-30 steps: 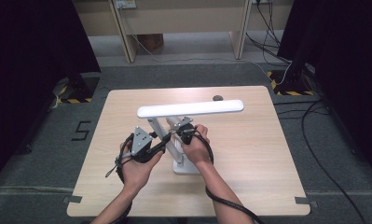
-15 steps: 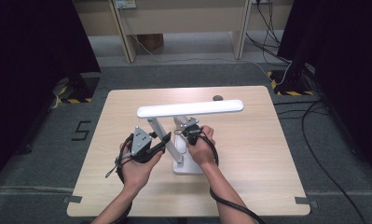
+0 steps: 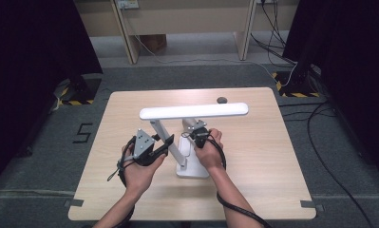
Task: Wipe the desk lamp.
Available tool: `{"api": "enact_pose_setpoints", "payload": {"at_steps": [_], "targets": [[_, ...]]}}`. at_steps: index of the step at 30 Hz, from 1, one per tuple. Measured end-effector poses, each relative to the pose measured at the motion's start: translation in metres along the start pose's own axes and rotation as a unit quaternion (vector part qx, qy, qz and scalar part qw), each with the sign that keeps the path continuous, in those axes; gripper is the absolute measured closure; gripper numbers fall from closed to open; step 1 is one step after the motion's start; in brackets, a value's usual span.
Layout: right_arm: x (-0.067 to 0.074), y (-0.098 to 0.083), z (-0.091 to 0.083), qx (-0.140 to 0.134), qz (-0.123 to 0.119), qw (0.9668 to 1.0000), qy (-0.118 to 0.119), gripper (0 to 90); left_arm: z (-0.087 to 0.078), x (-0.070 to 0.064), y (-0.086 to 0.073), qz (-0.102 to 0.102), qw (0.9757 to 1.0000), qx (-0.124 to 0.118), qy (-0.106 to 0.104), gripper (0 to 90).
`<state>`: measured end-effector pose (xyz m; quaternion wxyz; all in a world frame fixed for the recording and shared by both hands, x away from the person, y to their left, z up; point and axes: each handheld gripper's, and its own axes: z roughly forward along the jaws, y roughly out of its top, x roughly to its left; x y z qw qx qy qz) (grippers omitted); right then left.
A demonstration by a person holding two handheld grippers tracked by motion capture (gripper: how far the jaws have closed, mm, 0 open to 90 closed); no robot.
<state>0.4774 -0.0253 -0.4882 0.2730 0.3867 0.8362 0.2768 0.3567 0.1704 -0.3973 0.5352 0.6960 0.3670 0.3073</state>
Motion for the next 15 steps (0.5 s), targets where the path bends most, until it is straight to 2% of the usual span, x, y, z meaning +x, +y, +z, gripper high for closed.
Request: {"api": "enact_pose_setpoints", "payload": {"at_steps": [15], "targets": [[-0.014,-0.009,-0.002,0.006,0.007,0.9999,-0.012,86.2,0.000,-0.001,0.000,-0.001,1.0000,-0.002,0.002,61.8]]}}
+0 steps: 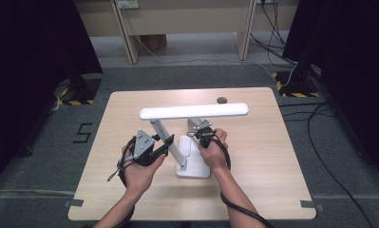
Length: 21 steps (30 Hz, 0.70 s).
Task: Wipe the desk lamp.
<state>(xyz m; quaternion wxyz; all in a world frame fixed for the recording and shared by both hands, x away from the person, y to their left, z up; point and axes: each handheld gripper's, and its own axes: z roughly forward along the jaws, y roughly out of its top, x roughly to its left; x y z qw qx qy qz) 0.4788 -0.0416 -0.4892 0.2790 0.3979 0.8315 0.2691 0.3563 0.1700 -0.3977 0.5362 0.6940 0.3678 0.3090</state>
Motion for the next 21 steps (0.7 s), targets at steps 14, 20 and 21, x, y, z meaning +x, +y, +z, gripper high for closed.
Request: {"api": "enact_pose_setpoints", "payload": {"at_steps": [14,20,21], "targets": [[-0.014,-0.011,-0.003,0.005,0.008,0.9999,-0.010,86.2,0.000,0.000,0.000,0.000,1.0000,0.000,0.001,61.9],[-0.018,-0.015,-0.004,0.007,0.011,0.9998,-0.014,86.2,0.000,0.000,0.000,0.000,1.0000,0.000,0.001,61.9],[-0.018,-0.015,-0.005,0.009,0.012,0.9998,-0.015,86.2,0.000,0.000,0.000,0.000,1.0000,0.000,0.001,61.9]]}}
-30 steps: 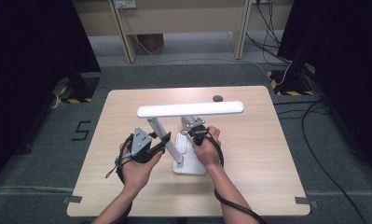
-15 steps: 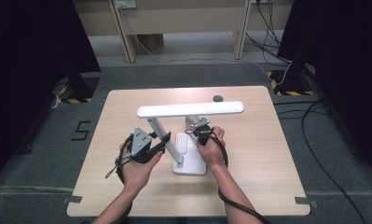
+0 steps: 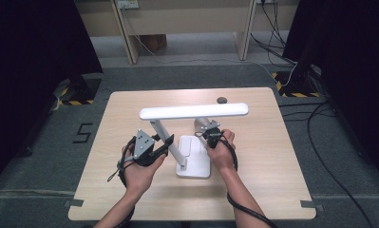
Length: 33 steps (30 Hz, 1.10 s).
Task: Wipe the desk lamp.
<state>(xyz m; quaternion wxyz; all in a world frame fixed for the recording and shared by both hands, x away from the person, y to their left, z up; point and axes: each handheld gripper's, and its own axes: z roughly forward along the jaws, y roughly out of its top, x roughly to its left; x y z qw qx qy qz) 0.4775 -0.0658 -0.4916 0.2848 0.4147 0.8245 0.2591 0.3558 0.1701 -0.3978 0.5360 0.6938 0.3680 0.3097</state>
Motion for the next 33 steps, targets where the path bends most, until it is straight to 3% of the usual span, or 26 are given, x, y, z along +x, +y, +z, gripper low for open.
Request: {"api": "enact_pose_setpoints", "payload": {"at_steps": [17,26,33], "targets": [[-0.015,-0.011,-0.002,0.013,0.013,0.9997,-0.015,86.2,-0.003,-0.001,-0.001,-0.001,1.0000,-0.001,-0.001,61.4],[-0.037,-0.023,-0.010,0.028,0.033,0.9977,-0.053,86.0,-0.005,-0.003,-0.002,0.000,1.0000,-0.002,-0.001,61.1],[-0.047,-0.035,-0.009,0.041,0.048,0.9960,-0.063,85.8,-0.006,-0.004,-0.002,0.002,1.0000,-0.001,-0.001,60.8]]}}
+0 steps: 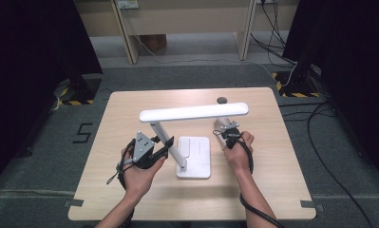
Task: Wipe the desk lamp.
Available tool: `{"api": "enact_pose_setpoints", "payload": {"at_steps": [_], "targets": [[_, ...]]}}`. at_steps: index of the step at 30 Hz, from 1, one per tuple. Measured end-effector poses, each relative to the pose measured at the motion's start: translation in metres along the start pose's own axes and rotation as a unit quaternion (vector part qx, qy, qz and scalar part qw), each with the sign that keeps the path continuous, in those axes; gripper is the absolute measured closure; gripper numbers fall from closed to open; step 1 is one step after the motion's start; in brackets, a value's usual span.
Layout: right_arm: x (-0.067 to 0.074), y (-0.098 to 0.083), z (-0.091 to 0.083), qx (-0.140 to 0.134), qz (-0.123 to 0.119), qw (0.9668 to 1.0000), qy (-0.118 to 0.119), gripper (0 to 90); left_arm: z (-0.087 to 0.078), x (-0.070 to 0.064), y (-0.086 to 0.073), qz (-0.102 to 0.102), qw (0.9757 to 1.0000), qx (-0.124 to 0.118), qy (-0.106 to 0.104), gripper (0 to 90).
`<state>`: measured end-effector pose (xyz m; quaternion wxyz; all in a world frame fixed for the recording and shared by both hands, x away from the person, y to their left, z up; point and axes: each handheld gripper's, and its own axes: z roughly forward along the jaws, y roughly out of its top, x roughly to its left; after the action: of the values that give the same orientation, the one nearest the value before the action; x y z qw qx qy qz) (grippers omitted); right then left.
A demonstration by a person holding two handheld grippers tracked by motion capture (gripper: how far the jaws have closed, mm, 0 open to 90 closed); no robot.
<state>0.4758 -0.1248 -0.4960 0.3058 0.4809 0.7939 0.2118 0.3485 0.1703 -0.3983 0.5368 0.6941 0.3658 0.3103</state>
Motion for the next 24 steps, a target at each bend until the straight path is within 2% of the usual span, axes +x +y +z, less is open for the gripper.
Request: {"api": "enact_pose_setpoints", "payload": {"at_steps": [2,7,11,14,17,21,24], "targets": [[-0.003,-0.002,0.000,0.003,0.011,0.9999,-0.006,85.8,0.000,0.000,0.000,-0.001,1.0000,-0.001,0.000,60.8],[-0.005,-0.004,0.001,0.005,0.003,1.0000,-0.007,85.8,0.000,-0.001,0.000,-0.002,1.0000,-0.001,0.000,60.7],[-0.007,-0.005,0.002,0.006,0.006,0.9999,-0.012,85.1,-0.002,-0.001,0.000,-0.003,1.0000,-0.001,-0.003,60.5],[-0.008,-0.005,-0.001,0.001,0.014,0.9999,-0.008,77.8,-0.003,-0.001,-0.001,-0.003,1.0000,-0.001,-0.003,60.3],[-0.007,-0.001,-0.010,-0.022,0.028,0.9993,-0.007,69.1,-0.003,-0.001,-0.001,-0.002,1.0000,0.001,-0.004,60.2],[-0.003,0.004,-0.022,-0.046,0.012,0.9987,-0.014,66.8,-0.004,-0.002,-0.001,-0.004,1.0000,0.000,-0.004,60.0],[0.008,0.005,-0.033,-0.063,0.004,0.9980,-0.001,68.9,-0.005,-0.002,-0.001,-0.004,1.0000,0.002,-0.006,59.9]]}}
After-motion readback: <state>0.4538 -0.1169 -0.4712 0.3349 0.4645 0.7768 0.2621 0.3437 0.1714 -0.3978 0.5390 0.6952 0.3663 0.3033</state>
